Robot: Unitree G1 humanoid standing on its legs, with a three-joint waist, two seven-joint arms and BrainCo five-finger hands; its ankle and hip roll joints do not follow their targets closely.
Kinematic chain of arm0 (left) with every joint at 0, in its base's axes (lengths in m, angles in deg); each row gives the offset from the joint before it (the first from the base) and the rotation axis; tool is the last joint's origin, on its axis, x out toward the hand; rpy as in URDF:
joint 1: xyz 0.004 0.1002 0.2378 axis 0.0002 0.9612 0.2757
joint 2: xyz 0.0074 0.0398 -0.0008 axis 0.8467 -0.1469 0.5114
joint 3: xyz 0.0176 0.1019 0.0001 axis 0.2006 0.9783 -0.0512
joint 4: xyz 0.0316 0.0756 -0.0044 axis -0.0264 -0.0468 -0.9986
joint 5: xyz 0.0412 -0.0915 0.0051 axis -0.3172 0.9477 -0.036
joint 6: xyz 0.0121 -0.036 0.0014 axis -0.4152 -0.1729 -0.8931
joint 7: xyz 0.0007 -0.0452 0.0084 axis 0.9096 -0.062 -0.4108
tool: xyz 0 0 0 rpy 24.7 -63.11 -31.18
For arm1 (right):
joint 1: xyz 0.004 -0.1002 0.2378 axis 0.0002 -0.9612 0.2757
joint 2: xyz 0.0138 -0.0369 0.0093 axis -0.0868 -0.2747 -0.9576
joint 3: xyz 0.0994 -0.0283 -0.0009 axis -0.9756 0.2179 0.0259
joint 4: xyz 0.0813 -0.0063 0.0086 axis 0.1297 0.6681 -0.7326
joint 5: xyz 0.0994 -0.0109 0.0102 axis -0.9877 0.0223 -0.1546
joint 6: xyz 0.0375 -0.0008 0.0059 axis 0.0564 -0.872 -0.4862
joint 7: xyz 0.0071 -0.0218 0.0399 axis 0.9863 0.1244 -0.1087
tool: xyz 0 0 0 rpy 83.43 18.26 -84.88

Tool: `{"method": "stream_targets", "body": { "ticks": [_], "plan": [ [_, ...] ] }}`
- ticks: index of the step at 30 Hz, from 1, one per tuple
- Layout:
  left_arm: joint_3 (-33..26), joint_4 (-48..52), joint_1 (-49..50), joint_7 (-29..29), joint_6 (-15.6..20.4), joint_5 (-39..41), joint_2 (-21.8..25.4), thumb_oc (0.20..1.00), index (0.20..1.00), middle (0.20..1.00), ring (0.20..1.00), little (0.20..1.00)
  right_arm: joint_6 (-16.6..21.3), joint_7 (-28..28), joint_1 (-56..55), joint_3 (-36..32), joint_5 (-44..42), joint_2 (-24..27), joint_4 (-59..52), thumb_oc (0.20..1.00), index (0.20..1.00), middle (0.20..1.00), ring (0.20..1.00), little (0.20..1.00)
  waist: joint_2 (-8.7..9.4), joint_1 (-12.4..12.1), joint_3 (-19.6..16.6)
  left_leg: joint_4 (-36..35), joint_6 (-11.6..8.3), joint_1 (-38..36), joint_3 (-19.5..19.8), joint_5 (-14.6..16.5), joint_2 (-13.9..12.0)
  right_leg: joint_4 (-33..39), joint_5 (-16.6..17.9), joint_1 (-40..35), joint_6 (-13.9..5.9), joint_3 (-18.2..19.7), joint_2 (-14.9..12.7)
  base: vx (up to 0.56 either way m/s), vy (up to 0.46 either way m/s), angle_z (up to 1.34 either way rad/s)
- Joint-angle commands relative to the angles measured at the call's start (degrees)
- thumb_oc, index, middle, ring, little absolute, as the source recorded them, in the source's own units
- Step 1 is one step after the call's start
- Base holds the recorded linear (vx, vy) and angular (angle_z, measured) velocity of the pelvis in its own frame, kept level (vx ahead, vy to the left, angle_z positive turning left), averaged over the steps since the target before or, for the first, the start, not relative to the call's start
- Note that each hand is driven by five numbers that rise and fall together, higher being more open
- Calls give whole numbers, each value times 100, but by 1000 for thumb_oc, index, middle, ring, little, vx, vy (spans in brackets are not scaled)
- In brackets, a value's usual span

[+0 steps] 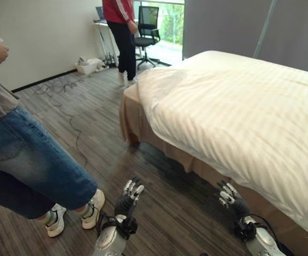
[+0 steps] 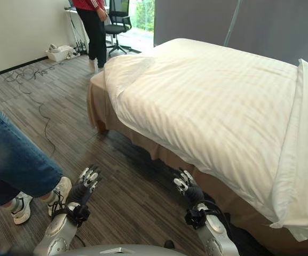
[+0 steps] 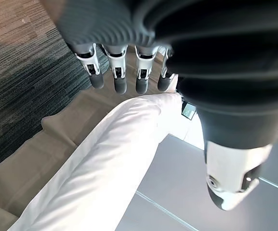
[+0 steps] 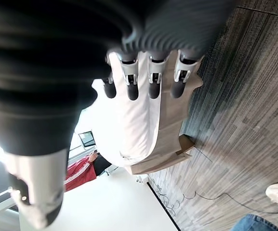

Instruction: Making the bed.

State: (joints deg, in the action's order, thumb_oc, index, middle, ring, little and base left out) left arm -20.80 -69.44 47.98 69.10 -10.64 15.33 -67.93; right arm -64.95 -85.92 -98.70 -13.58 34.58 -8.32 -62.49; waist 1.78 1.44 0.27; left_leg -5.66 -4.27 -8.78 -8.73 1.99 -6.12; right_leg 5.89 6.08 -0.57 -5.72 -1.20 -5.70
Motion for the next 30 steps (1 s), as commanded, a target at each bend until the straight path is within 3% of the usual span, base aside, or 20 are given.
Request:
{"method": "stream_targets", "body": {
  "ticks": [1,2,3,4,13,15,16,17,20,22,24,26,27,30],
  "plan": [
    [-63,-79,-474,-1,336,51,30,1000,1000,1000,1000,1000,308,-138,373,-114,-143,14,-221,1000,1000,1000,1000,1000,26,28,135,66,375,85,283,8,428,-168,-286,-332,1,74,233,0,0,0],
    [-854,563,-1040,-181,667,-673,578,1000,1000,1000,1000,1000,776,313,300,-1973,1338,462,-1640,1000,1000,1000,1000,1000,164,289,604,375,443,355,-24,-64,361,-654,-291,273,-162,478,147,3,-55,-1],
    [-871,525,-1022,-233,646,-604,563,1000,1000,1000,1000,1000,728,399,410,-1808,1374,513,-1442,1000,1000,1000,1000,1000,169,228,576,390,397,364,-11,-86,333,-578,-265,206,-142,455,164,42,-203,0],
    [-819,626,-913,-178,593,-401,427,1000,1000,1000,1000,1000,711,373,466,-1711,857,400,-1558,1000,1000,1000,1000,1000,147,169,542,352,330,366,55,-144,263,-413,-275,72,-87,308,201,57,-226,3],
    [-793,698,-987,-137,605,-406,508,1000,1000,1000,1000,1000,551,188,513,-1490,922,638,-1592,1000,1000,1000,1000,1000,139,148,709,1022,132,786,155,-193,222,-557,-395,44,46,-128,102,-4,-62,22],
    [-775,796,-1143,-155,642,-262,511,1000,1000,1000,1000,1000,607,276,581,-1523,1029,703,-1502,1000,1000,1000,1000,1000,164,157,845,1212,-5,1086,-283,-387,-13,-518,-368,26,-17,-373,-108,-45,91,13],
    [-775,794,-1147,-154,642,-260,512,1000,1000,1000,1000,1000,607,277,584,-1524,1030,703,-1500,1000,1000,1000,1000,1000,165,153,846,1220,-6,1092,-286,-384,-13,-515,-366,28,-18,-370,-109,9,178,15],
    [-797,771,-1258,-140,650,-208,519,1000,1000,1000,1000,1000,674,337,522,-1644,1126,716,-1582,1000,1000,1000,1000,1000,110,235,825,1053,-5,1094,-811,-354,-146,-461,-342,16,-107,-505,-233,31,181,28],
    [-765,683,-1356,-181,692,-321,560,1000,1000,1000,1000,1000,704,303,399,-1732,1170,680,-1721,1000,1000,1000,1000,1000,-6,281,807,941,60,1046,-783,-258,-42,-465,-306,129,-189,-453,-271,49,228,19],
    [-701,660,-1447,-236,694,-417,577,1000,1000,1000,1000,1000,716,371,238,-1841,1412,610,-1692,1000,1000,1000,1000,1000,-98,432,779,699,262,899,-683,-156,173,-602,-252,211,-286,-262,-419,94,353,-2],
    [-672,679,-1505,-209,696,-382,600,1000,1000,1000,1000,1000,726,392,145,-1918,1419,546,-1724,1000,1000,1000,1000,1000,-93,492,804,647,337,854,-674,-125,235,-920,-294,321,-311,-34,-396,22,194,-11],
    [-570,563,-1669,-205,758,-451,668,1000,1000,1000,1000,1000,774,353,96,-1945,1319,448,-1638,1000,1000,1000,1000,1000,-64,685,904,646,443,851,-513,-99,315,-1575,-394,626,-310,847,77,7,206,0],
    [-571,496,-1737,-328,777,-625,685,1000,1000,1000,1000,1000,770,350,92,-1815,1285,363,-1552,1000,1000,1000,1000,1000,-71,708,894,566,491,776,-461,-88,395,-1694,-576,726,-200,987,393,37,178,-1],
    [-578,550,-1585,-218,742,-525,632,1000,1000,1000,1000,1000,702,184,3,-1688,1100,334,-1535,1000,1000,1000,1000,1000,-44,652,834,397,532,647,-411,-98,517,-1321,-485,705,-138,721,486,60,105,12]
  ]
}}
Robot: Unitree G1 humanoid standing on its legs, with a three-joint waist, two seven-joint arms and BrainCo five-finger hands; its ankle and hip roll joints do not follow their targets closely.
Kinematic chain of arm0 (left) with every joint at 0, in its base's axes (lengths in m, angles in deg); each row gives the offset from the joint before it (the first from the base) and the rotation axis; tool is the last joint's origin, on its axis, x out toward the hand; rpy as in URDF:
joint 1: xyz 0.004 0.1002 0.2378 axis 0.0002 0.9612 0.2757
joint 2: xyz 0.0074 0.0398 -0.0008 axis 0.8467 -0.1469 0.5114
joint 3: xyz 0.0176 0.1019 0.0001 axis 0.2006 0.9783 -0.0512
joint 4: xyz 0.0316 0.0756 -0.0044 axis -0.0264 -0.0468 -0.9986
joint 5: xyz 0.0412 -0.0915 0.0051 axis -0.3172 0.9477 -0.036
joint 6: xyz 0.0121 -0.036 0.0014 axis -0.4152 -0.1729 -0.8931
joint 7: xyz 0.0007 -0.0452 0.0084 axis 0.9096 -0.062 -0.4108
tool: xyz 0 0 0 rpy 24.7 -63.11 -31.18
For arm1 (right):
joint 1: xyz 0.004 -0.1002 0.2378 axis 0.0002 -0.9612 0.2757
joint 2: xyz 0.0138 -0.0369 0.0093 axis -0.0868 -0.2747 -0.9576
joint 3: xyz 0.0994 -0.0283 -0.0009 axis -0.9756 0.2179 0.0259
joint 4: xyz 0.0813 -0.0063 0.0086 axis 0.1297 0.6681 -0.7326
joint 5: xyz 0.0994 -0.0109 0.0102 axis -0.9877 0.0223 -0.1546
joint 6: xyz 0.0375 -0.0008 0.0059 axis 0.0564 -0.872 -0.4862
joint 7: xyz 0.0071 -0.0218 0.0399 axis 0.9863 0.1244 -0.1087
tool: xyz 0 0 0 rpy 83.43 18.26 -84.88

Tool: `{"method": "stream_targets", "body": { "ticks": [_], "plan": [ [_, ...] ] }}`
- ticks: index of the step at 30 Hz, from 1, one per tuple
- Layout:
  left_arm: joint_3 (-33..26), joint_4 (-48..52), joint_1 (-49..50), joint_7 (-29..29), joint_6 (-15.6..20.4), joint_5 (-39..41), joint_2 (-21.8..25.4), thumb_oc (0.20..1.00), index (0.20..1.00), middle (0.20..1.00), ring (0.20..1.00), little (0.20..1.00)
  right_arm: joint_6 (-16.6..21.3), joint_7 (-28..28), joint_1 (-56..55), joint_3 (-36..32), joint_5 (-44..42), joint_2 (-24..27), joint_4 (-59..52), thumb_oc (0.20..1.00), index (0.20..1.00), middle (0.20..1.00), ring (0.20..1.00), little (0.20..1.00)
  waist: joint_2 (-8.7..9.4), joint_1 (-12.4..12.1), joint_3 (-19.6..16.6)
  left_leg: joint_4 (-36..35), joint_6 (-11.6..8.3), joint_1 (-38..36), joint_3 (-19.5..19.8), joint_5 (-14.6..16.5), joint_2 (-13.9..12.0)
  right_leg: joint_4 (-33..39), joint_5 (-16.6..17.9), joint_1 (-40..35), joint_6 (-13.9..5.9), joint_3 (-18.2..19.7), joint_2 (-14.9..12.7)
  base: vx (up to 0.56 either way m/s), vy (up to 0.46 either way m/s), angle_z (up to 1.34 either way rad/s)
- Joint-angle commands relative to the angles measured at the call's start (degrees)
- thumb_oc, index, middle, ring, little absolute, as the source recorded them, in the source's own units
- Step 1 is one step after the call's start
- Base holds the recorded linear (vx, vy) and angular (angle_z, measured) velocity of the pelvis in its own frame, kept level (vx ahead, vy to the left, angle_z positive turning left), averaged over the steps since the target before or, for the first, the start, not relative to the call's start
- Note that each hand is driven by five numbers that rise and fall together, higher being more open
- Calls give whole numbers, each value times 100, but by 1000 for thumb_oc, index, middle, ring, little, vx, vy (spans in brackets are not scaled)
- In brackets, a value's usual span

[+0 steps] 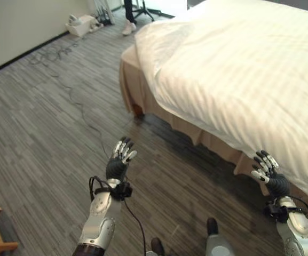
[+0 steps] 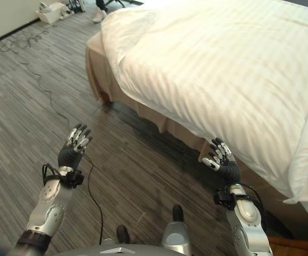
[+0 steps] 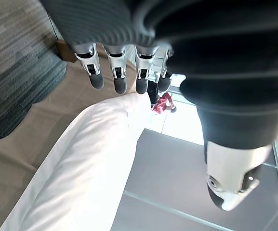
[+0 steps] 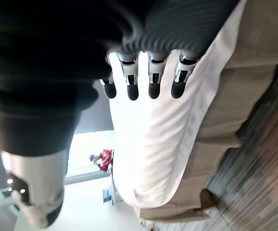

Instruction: Making the bed.

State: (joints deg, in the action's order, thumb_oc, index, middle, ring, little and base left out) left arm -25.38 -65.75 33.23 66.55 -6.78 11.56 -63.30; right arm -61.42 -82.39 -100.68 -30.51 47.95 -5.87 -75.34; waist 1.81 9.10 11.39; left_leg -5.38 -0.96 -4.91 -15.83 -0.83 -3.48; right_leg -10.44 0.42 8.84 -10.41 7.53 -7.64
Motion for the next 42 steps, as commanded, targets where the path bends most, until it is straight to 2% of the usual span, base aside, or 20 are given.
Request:
{"method": "stream_targets", "body": {
  "ticks": [1,8,11,23,25,26,28,29,30,31,32,33,34,35,36,37,39,40,41,42],
  "plan": [
    [-86,162,-66,99,343,-238,185,1000,1000,1000,1000,1000,312,-252,170,85,-274,120,-163,1000,1000,1000,1000,1000,-49,-103,-287,384,214,268,403,180,288,432,140,-266,295,52,719,35,48,-24],
    [-51,93,249,210,242,-306,156,1000,1000,1000,1000,1000,-39,-728,484,1015,-204,357,-225,1000,1000,1000,1000,1000,10,-458,-455,187,226,163,604,78,455,987,255,-644,368,-102,728,40,25,27],
    [-20,128,308,161,222,-316,179,1000,1000,1000,1000,1000,-99,-742,613,1285,-293,327,-281,1000,1000,1000,1000,1000,8,-549,-494,134,229,141,685,49,492,1083,251,-768,378,-212,709,40,26,32],
    [78,240,177,31,205,-445,299,1000,1000,1000,1000,1000,-72,-624,1170,1661,12,456,-351,1000,1000,1000,1000,1000,89,-777,-524,292,300,192,862,217,568,1091,208,-885,332,-387,536,49,33,10],
    [162,259,30,-26,237,-388,299,1000,1000,1000,1000,1000,-25,-566,1420,1741,44,412,-311,1000,1000,1000,1000,1000,34,-795,-472,314,380,207,851,267,578,382,148,-594,225,-374,508,44,117,-8],
    [206,261,-31,-38,242,-382,302,1000,1000,1000,1000,1000,-6,-555,1452,1755,40,385,-313,1000,1000,1000,1000,1000,12,-788,-436,329,417,191,880,290,583,-35,245,-441,170,-351,515,29,114,-9],
    [323,245,-237,-145,253,-374,285,1000,1000,1000,1000,1000,19,-479,1620,1863,80,312,-268,1000,1000,1000,1000,1000,-31,-741,-259,377,533,98,905,378,607,-1374,635,53,89,-412,470,36,123,-6],
    [322,243,-242,-145,254,-374,286,1000,1000,1000,1000,1000,20,-479,1626,1863,80,310,-266,1000,1000,1000,1000,1000,-31,-748,-272,380,531,124,897,367,603,-1366,655,77,91,-405,475,58,89,-4],
    [383,234,-314,-153,249,-353,291,1000,1000,1000,1000,1000,22,-469,1644,1896,82,278,-271,1000,1000,1000,1000,1000,-73,-686,-223,381,547,50,966,387,587,-1775,704,303,129,-405,536,231,85,-6],
    [427,204,-390,-177,264,-362,248,1000,1000,1000,1000,1000,33,-457,1626,1885,61,238,-304,1000,1000,1000,1000,1000,-127,-584,-166,333,536,-179,1049,458,562,-1805,702,716,182,-447,594,242,84,-2],
    [428,201,-392,-178,266,-363,244,1000,1000,1000,1000,1000,32,-457,1626,1885,60,242,-306,1000,1000,1000,1000,1000,-127,-564,-149,320,535,-208,1070,464,566,-1835,667,700,184,-466,583,675,46,10],
    [474,172,-543,-166,306,-313,214,1000,1000,1000,1000,1000,77,-429,1535,1797,-62,267,-259,1000,1000,1000,1000,1000,-161,-322,-195,205,405,-695,1228,698,551,-765,536,974,230,-638,619,482,-8,54],
    [475,170,-544,-165,307,-312,213,1000,1000,1000,1000,1000,78,-430,1534,1796,-62,268,-259,1000,1000,1000,1000,1000,-170,-308,-191,202,403,-697,1242,691,539,-722,560,946,232,-657,621,654,-26,66],
    [530,127,-634,-152,331,-260,181,1000,1000,1000,1000,1000,97,-402,1485,1766,-83,279,-210,1000,1000,1000,1000,1000,-168,-195,-199,171,332,-891,1371,769,517,-166,655,982,198,-593,692,528,-87,72],
    [654,13,-858,-141,359,-258,186,1000,1000,1000,1000,1000,88,-349,1407,1717,4,312,-165,1000,1000,1000,1000,1000,-141,-30,-259,116,198,-1172,1531,870,454,688,867,1181,107,-437,729,696,-120,41],
    [708,-2,-953,-141,376,-303,194,1000,1000,1000,1000,1000,86,-326,1368,1692,38,351,-207,1000,1000,1000,1000,1000,-161,32,-267,133,156,-1301,1586,932,380,972,944,1197,90,-501,686,525,-98,49],
    [710,-10,-996,-140,375,-344,180,1000,1000,1000,1000,1000,87,-328,1316,1634,42,381,-254,1000,1000,1000,1000,1000,-198,73,-295,165,119,-1423,1646,962,328,1042,997,1182,80,-691,664,441,-108,79],
    [739,-5,-999,-76,343,-381,183,1000,1000,1000,1000,1000,77,-389,1139,1474,-33,444,-313,1000,1000,1000,1000,1000,-211,130,-435,503,-2,-1501,1708,895,246,884,1002,1043,162,-877,640,930,-282,113],
    [764,62,-955,3,327,-413,170,1000,1000,1000,1000,1000,50,-463,995,1367,-102,493,-241,1000,1000,1000,1000,1000,-303,263,-591,1482,-344,-1374,1621,196,-8,730,1009,811,414,-844,865,937,-330,78],
    [822,-3,-975,17,286,-383,141,1000,1000,1000,1000,1000,8,-434,988,1338,-98,521,-126,1000,1000,1000,1000,1000,-300,239,-628,2388,-443,-962,1563,-230,-106,747,874,541,551,-777,920,767,-346,41]
  ]
}}
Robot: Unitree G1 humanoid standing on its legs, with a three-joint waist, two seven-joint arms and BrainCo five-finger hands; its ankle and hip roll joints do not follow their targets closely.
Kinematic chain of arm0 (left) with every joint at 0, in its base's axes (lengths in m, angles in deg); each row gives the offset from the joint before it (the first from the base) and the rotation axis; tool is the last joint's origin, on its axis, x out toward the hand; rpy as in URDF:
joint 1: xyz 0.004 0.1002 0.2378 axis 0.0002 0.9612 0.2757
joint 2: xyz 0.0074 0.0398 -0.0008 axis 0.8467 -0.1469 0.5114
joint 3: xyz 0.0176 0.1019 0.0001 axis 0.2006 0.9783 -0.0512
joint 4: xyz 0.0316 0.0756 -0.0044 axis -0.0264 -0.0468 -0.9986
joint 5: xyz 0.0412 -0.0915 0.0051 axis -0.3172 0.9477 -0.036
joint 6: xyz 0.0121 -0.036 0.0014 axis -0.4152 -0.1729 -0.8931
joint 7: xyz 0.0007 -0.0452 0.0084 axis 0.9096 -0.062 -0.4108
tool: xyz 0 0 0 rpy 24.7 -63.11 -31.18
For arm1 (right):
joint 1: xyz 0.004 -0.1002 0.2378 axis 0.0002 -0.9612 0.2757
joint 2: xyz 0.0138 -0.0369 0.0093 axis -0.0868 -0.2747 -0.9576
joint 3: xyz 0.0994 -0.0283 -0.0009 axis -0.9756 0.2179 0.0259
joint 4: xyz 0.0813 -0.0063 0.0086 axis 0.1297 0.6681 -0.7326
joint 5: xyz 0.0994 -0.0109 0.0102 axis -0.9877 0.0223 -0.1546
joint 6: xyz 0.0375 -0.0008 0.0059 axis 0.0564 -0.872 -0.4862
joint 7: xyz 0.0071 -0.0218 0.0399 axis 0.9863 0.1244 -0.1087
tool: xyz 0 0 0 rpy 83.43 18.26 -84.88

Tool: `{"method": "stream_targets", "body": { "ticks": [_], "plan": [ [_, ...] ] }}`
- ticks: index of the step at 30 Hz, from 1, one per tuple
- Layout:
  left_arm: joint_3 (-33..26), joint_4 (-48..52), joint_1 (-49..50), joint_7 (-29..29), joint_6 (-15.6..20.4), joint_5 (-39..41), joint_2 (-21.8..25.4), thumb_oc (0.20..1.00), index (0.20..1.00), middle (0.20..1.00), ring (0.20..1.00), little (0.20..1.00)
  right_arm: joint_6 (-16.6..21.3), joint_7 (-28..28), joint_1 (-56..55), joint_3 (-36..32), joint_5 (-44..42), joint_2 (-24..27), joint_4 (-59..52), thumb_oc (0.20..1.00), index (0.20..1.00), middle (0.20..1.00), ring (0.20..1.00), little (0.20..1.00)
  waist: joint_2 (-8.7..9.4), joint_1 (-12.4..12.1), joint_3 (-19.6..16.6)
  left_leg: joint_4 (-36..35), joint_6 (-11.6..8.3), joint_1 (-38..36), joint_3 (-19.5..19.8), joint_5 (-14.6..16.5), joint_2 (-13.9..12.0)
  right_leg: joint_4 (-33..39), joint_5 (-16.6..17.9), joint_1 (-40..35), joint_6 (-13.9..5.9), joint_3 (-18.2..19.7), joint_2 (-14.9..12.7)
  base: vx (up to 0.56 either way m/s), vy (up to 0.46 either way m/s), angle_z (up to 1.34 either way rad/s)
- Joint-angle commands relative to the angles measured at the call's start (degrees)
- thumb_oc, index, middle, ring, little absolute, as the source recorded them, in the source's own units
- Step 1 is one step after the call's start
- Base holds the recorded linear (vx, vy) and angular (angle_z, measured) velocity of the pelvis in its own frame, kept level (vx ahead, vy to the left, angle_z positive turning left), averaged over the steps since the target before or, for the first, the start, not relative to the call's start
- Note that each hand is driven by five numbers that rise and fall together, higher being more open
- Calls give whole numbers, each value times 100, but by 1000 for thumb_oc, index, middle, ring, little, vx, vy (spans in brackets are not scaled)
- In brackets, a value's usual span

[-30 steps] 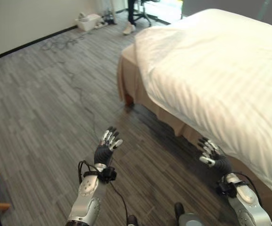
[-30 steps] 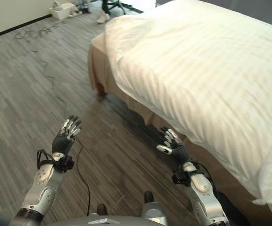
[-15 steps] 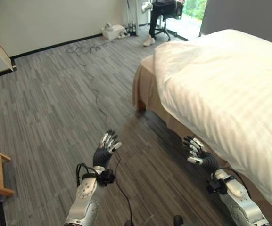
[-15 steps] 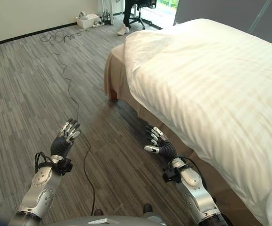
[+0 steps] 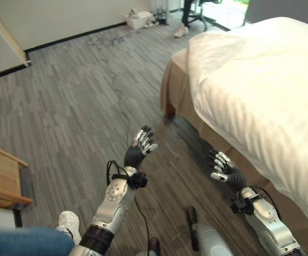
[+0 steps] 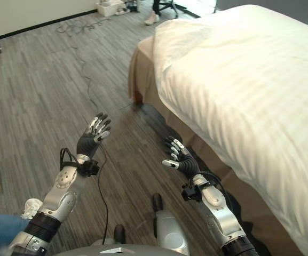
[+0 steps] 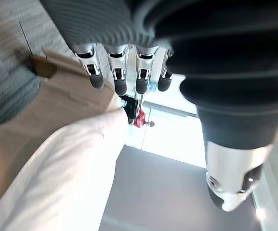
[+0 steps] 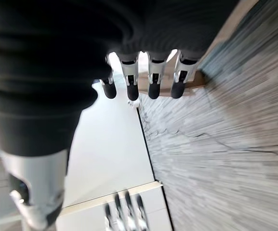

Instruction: Making the bed.

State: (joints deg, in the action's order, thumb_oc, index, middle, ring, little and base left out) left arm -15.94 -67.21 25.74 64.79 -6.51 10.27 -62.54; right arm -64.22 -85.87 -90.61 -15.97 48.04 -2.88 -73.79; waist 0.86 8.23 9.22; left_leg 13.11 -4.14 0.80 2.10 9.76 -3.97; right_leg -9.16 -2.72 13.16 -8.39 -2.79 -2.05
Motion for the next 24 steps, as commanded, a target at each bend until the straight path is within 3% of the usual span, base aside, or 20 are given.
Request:
{"method": "stream_targets", "body": {
  "ticks": [1,2,3,4,5,6,7,9,11,12,13,14,15,16,18,19,21,23,24],
  "plan": [
    [-141,99,-265,184,244,-235,55,1000,1000,1000,1000,1000,306,-44,33,-82,-83,264,-236,1000,1000,1000,1000,1000,-139,304,-433,1737,-244,-1140,-316,-1699,-103,690,1087,-137,521,250,369,358,-215,9],
    [-142,98,-267,184,244,-235,59,1000,1000,1000,1000,1000,306,-44,37,-80,-83,260,-234,1000,1000,1000,1000,1000,-121,323,-453,1755,-244,-1095,-296,-1709,-82,696,1099,-113,520,240,344,397,-285,-3],
    [-184,121,-266,229,221,-174,89,1000,1000,1000,1000,1000,366,-5,58,-134,-106,334,-312,1000,1000,1000,1000,1000,-67,298,-419,2557,-289,-771,-539,-2055,-229,779,978,-401,707,211,400,397,-283,14],
    [-182,160,-259,282,192,-28,76,1000,1000,1000,1000,1000,393,-28,25,-201,-197,356,-322,1000,1000,1000,1000,1000,35,170,-320,3226,-194,-431,-656,-2080,-261,824,852,-702,857,282,409,687,-372,10],
    [-183,152,-254,192,191,-38,33,1000,1000,1000,1000,1000,397,116,108,-214,-162,396,-202,1000,1000,1000,1000,1000,180,-113,-126,3542,-16,316,-894,-1687,-247,975,703,-1208,867,480,382,467,-216,6],
    [-182,150,-259,192,191,-38,36,1000,1000,1000,1000,1000,398,116,113,-214,-162,392,-199,1000,1000,1000,1000,1000,197,-123,-132,3528,-9,322,-912,-1703,-233,980,714,-1195,863,495,367,435,-108,-19],
    [-219,89,-261,124,223,23,5,1000,1000,1000,1000,1000,426,243,186,-199,-29,441,-140,1000,1000,1000,1000,1000,258,-258,-96,3316,57,701,-1051,-1498,-205,1063,654,-1391,868,595,367,283,-1,-58],
    [-270,77,-205,188,265,228,-35,1000,1000,1000,1000,1000,468,223,229,-212,-45,489,-252,1000,1000,1000,1000,1000,270,-428,-68,2641,99,1043,-1038,-1375,-130,1135,576,-1671,825,771,370,448,39,-68],
    [-348,49,-16,224,299,268,-39,1000,1000,1000,1000,1000,507,121,216,-192,62,484,-264,1000,1000,1000,1000,1000,218,-603,-125,1058,219,1174,-841,-1423,175,1115,462,-1887,739,941,398,530,114,-52],
    [-390,59,80,251,295,274,-47,1000,1000,1000,1000,1000,476,107,213,-164,116,459,-220,1000,1000,1000,1000,1000,233,-651,-144,634,252,1051,-792,-1434,253,1106,381,-2007,708,1004,364,771,174,-96],
    [-541,166,259,238,329,198,-26,1000,1000,1000,1000,1000,454,50,257,-43,239,393,-184,1000,1000,1000,1000,1000,162,-800,-224,-592,280,981,-523,-1563,487,1057,176,-2241,681,1167,450,548,108,-96],
    [-544,169,261,237,328,197,-25,1000,1000,1000,1000,1000,453,51,258,-41,240,392,-184,1000,1000,1000,1000,1000,163,-804,-229,-629,278,972,-527,-1593,485,1055,184,-2231,682,1172,451,744,138,-92],
    [-621,270,319,248,345,165,-17,1000,1000,1000,1000,1000,405,-23,255,-13,275,363,-213,1000,1000,1000,1000,1000,127,-890,-277,-1004,196,1012,-152,-1808,499,1003,22,-2451,684,1392,493,492,82,-52],
    [-634,284,321,240,355,152,-5,1000,1000,1000,1000,1000,398,-57,238,-19,270,353,-247,1000,1000,1000,1000,1000,119,-903,-315,-1139,138,1029,-17,-1937,481,963,-18,-2500,669,1480,486,499,83,-62],
    [-632,296,292,225,355,146,-5,1000,1000,1000,1000,1000,380,-80,216,-49,263,351,-284,1000,1000,1000,1000,1000,134,-868,-352,-1192,102,1054,28,-1998,468,918,-35,-2575,626,1591,442,397,108,-113],
    [-648,291,292,185,357,151,11,1000,1000,1000,1000,1000,335,-105,150,-64,322,327,-333,1000,1000,1000,1000,1000,173,-864,-421,-1076,141,993,39,-1858,450,818,-53,-2623,551,1809,334,583,218,-107],
    [-613,293,283,214,366,158,11,1000,1000,1000,1000,1000,339,-97,82,-118,338,300,-334,1000,1000,1000,1000,1000,196,-811,-469,-1004,188,963,-97,-1791,435,768,-9,-2621,481,1885,259,344,162,-63],
    [-532,257,193,129,360,168,-24,1000,1000,1000,1000,1000,313,-25,8,-160,365,230,-295,1000,1000,1000,1000,1000,300,-724,-529,-1124,341,765,-324,-1629,499,270,326,-2451,220,1973,100,358,176,-74],
    [-488,266,115,48,381,194,-8,1000,1000,1000,1000,1000,339,13,54,-137,223,83,-282,1000,1000,1000,1000,1000,264,-628,-434,-1238,432,540,-592,-1552,395,-738,896,-1918,-67,2064,211,305,145,-73]
  ]
}}
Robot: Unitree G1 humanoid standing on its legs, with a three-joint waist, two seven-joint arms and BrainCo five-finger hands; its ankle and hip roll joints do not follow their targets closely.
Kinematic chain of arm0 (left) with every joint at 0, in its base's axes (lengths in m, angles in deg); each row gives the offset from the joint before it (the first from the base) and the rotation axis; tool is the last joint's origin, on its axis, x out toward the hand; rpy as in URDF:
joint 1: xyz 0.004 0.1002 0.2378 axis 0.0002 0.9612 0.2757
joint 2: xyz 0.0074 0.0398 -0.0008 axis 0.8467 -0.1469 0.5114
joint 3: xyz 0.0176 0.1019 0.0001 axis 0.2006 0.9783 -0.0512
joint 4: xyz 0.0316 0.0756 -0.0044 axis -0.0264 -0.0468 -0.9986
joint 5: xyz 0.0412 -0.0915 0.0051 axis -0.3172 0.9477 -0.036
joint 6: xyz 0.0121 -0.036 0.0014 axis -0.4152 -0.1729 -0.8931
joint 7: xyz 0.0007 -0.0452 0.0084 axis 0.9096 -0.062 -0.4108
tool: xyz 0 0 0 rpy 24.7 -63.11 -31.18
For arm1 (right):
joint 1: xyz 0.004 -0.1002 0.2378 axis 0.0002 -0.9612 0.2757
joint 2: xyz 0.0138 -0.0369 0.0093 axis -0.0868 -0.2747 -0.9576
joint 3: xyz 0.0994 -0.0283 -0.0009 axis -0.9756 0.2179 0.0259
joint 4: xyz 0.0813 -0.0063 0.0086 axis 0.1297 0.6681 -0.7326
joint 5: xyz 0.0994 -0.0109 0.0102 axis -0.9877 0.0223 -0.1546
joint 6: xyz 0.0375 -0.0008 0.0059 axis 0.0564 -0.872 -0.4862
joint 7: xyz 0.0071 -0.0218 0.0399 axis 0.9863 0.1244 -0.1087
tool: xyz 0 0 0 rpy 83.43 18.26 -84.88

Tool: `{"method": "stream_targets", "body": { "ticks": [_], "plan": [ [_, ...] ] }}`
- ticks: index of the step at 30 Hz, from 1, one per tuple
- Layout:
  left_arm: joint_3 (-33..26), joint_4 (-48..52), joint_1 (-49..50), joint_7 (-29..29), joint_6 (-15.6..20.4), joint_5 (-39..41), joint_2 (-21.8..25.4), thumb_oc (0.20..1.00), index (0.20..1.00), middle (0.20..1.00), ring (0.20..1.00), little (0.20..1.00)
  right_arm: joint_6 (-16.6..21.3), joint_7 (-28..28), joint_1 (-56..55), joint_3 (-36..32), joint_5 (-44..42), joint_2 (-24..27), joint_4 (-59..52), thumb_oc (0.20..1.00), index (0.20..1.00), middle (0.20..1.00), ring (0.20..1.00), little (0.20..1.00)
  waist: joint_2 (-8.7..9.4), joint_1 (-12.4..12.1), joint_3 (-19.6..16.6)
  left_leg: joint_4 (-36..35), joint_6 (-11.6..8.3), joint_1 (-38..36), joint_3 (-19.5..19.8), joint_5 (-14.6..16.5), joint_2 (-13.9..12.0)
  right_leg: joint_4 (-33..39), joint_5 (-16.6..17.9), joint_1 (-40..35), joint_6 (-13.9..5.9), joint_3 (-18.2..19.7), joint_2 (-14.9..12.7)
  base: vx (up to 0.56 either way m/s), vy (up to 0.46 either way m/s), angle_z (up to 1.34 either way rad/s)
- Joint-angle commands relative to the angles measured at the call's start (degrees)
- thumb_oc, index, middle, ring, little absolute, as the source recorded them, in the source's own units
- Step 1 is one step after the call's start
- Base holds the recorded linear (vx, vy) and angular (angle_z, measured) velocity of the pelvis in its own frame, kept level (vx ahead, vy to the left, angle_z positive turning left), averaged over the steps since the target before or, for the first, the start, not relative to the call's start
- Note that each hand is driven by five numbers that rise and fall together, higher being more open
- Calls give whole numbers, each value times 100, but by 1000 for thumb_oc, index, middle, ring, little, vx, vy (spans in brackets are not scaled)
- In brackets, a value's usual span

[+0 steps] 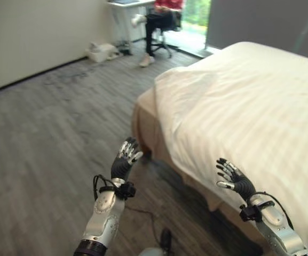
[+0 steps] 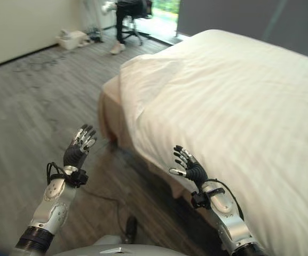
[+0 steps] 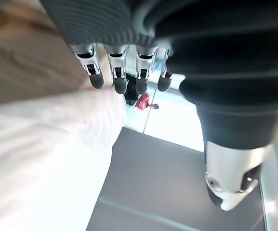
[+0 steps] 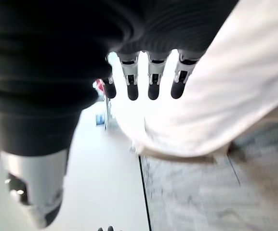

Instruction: Making the bed.

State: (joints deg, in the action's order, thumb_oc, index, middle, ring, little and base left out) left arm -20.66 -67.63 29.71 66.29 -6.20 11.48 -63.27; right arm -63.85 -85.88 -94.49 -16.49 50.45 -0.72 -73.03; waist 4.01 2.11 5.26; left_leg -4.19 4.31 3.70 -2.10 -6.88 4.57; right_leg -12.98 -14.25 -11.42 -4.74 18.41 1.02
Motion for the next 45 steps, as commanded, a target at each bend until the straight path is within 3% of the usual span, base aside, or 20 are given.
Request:
{"method": "stream_targets", "body": {
  "ticks": [1,2,3,6,9,10,12,14,17,32,38,39,45],
  "plan": [
    [-16,307,-282,-103,350,73,65,1000,1000,1000,1000,1000,302,14,442,-85,-18,-133,-358,1000,1000,1000,1000,1000,-55,-20,-44,492,-413,256,-176,112,-463,-357,2053,547,-432,-52,-92,328,229,-95],
    [18,290,-334,-202,364,-92,165,1000,1000,1000,1000,1000,329,4,500,-26,-60,-205,-323,1000,1000,1000,1000,1000,-153,110,142,335,-357,-90,-365,203,-544,-1082,2387,1088,-609,-453,-189,207,224,-93],
    [5,295,-345,-208,356,-108,210,1000,1000,1000,1000,1000,325,29,535,2,-35,-229,-313,1000,1000,1000,1000,1000,-228,174,208,244,-350,-256,-457,247,-599,-1194,2280,1345,-586,-754,-242,268,319,-113],
    [-99,277,-346,-235,372,60,193,1000,1000,1000,1000,1000,303,54,547,33,-52,-257,-305,1000,1000,1000,1000,1000,-365,292,237,-22,-371,-639,-714,334,-635,-794,1923,1881,-384,-1677,-361,195,222,-70],
    [-108,296,-273,-134,300,108,164,1000,1000,1000,1000,1000,257,28,423,-9,-54,-175,-356,1000,1000,1000,1000,1000,-327,378,183,-80,-390,-794,-890,458,-544,-152,1856,1896,-302,-2368,-429,162,87,-33],
    [-107,298,-270,-135,299,107,164,1000,1000,1000,1000,1000,256,28,419,-10,-54,-175,-359,1000,1000,1000,1000,1000,-330,384,184,-80,-390,-796,-883,459,-547,-140,1861,1886,-302,-2376,-427,84,29,3],
    [-111,293,-225,-101,260,8,179,1000,1000,1000,1000,1000,238,17,392,-16,-57,-165,-349,1000,1000,1000,1000,1000,-268,326,145,-76,-408,-853,-1010,541,-517,299,1786,1671,-236,-2794,-501,82,-2,14],
    [-88,272,-110,-8,215,1,79,1000,1000,1000,1000,1000,235,-46,344,-45,-93,-118,-368,1000,1000,1000,1000,1000,-184,298,48,-80,-441,-842,-1104,568,-486,915,1672,1326,-195,-2552,-377,72,-40,2],
    [-88,263,33,29,152,4,53,1000,1000,1000,1000,1000,232,-16,318,-96,-139,-68,-404,1000,1000,1000,1000,1000,-171,246,-74,-81,-471,-845,-1283,602,-498,1305,1697,1074,-189,-2495,-332,42,-26,-32],
    [146,240,-79,46,81,90,-55,1000,1000,1000,1000,1000,169,59,187,-246,-139,50,-411,1000,1000,1000,1000,1000,-202,360,-158,-81,-551,-940,-1476,566,-601,1603,1714,881,-133,-2144,-188,-8,-46,-23],
    [159,221,-87,31,102,110,-60,1000,1000,1000,1000,1000,186,62,250,-169,-227,36,-423,1000,1000,1000,1000,1000,-179,338,-139,-9,-604,-1000,-1749,520,-692,1566,1750,888,-149,-2076,-113,-27,-64,-12],
    [-667,40,588,-130,218,206,23,1000,1000,1000,1000,1000,261,230,502,-551,-25,183,-54,1000,1000,1000,1000,1000,-161,-155,-40,-48,-607,-842,-585,620,-653,1558,1819,1127,-214,-2260,-585,-12,-47,-12],
    [-787,137,732,-212,180,212,37,1000,1000,1000,1000,1000,317,213,504,-650,-538,-22,-167,1000,1000,1000,1000,1000,-192,-190,-55,-57,-654,-887,-498,627,-730,1612,1750,990,-137,-2312,-520,69,-46,11]
  ]
}}
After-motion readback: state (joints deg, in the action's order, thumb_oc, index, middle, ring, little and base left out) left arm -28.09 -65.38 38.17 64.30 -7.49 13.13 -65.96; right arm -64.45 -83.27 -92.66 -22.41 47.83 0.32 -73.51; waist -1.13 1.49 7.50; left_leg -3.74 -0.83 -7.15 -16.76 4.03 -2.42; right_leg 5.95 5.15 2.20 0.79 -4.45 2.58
